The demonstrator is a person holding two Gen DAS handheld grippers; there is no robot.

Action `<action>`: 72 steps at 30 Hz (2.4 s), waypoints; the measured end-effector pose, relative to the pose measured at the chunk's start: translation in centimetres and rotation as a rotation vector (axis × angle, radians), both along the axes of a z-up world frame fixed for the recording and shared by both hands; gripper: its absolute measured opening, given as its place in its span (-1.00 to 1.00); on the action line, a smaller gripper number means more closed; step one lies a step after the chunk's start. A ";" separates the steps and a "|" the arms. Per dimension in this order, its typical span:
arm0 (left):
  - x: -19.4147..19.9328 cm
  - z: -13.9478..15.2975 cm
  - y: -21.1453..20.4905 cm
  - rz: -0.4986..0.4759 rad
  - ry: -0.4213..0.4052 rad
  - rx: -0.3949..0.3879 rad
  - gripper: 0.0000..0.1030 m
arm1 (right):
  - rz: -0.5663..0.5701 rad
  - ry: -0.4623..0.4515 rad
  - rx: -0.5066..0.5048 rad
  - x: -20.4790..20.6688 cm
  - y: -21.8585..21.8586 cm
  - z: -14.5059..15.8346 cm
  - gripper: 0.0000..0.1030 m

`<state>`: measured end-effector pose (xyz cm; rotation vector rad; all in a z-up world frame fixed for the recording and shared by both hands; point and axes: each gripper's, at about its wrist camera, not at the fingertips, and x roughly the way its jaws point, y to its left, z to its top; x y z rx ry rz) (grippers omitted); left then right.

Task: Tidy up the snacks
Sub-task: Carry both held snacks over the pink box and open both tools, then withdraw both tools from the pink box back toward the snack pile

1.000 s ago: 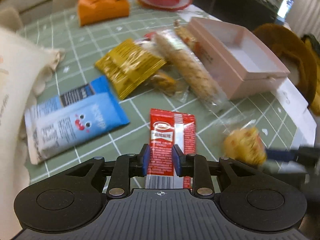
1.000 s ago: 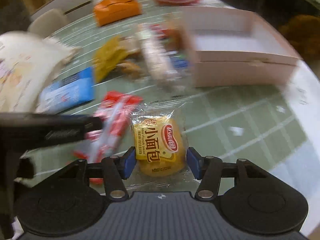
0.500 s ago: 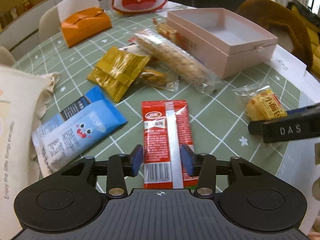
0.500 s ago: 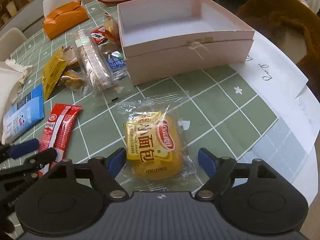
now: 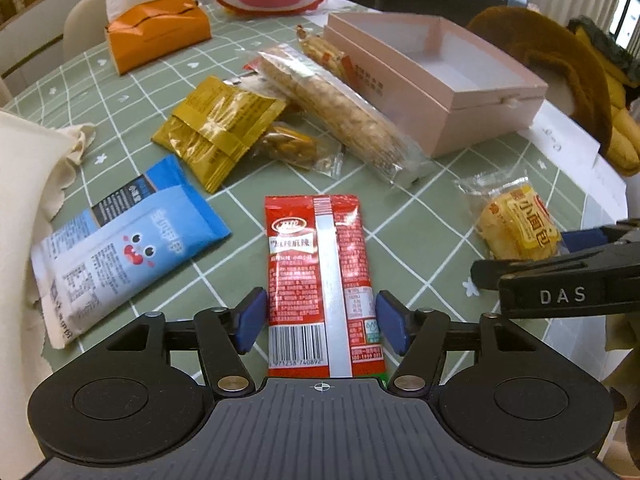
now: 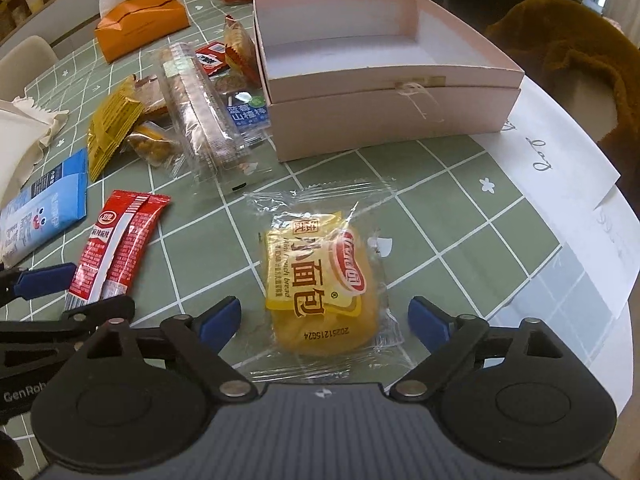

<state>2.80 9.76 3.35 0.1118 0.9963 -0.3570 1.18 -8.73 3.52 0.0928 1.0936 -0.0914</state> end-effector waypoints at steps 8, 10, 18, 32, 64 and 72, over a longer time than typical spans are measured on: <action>0.3 0.2 2.5 0.047 0.005 -0.125 0.01 | 0.034 -0.077 0.051 -0.9 -1.0 2.1 0.77; 0.1 0.4 2.7 0.051 0.009 -0.122 -0.01 | 0.074 -0.095 0.080 -1.0 -1.0 2.8 0.77; -0.7 1.0 2.3 0.044 0.026 -0.111 -0.02 | 0.133 -0.073 0.074 1.0 0.0 1.8 0.77; -2.2 4.6 -4.2 -0.136 0.024 -0.161 -0.02 | 0.109 -0.071 0.153 -1.9 -7.4 4.6 0.01; 10.2 5.0 4.1 0.366 0.001 -0.262 -0.02 | 0.275 -0.148 0.070 9.6 -5.2 6.8 0.50; 7.2 3.3 9.3 0.372 0.051 -0.309 -0.02 | 0.391 -0.163 0.002 11.9 5.6 6.2 0.42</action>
